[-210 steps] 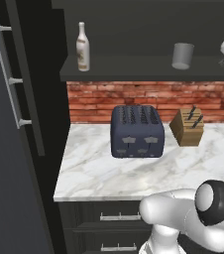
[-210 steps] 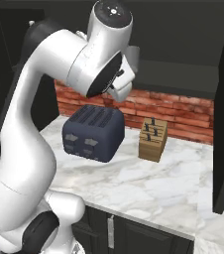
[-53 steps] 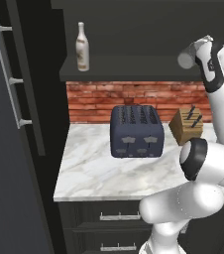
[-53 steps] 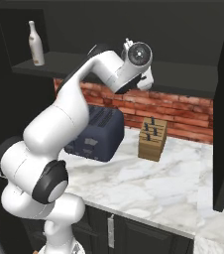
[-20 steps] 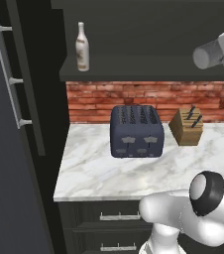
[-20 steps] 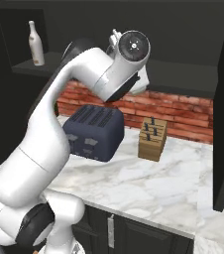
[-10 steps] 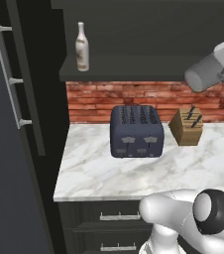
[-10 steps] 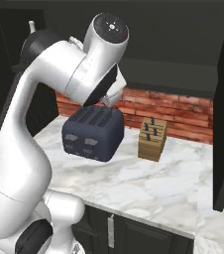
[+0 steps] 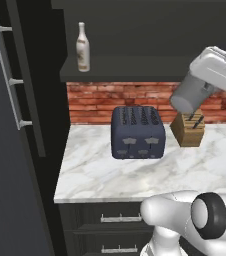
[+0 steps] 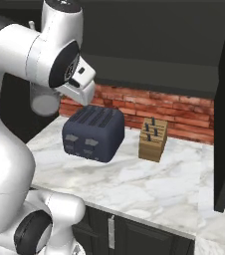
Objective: There is a bowl on the dining counter. Grab a lemon wedge from the fridge and place it in the bowl. Then get the liquor bottle and glass cup from the cabinet and place them next to the bowl.
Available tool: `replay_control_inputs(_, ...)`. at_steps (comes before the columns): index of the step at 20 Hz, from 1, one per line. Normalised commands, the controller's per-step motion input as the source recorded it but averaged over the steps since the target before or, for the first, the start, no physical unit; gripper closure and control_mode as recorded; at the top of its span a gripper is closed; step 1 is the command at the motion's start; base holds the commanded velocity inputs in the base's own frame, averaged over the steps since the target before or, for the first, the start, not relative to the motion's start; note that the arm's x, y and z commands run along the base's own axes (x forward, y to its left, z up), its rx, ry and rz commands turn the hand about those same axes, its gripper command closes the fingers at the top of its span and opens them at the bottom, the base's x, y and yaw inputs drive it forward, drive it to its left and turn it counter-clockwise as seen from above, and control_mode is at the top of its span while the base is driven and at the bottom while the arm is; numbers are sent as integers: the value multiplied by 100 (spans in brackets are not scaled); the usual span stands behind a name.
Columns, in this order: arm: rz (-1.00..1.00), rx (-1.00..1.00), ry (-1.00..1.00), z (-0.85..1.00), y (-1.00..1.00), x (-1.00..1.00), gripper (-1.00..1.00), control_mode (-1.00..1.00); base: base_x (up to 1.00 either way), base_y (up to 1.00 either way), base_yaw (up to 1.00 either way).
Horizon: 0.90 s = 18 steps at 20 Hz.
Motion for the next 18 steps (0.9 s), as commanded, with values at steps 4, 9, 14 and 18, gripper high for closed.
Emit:
replay_control_inputs(4,18,-17,7,-41,38,0,100,-100,0,0,0)
replay_control_inputs(9,17,-7,0,-35,4,-9,100,-100,0,0,0)
replay_control_inputs(14,15,0,0,-25,0,-15,100,-100,0,0,0)
replay_control_inputs(18,3,0,0,-5,0,-5,100,100,-33,8,6)
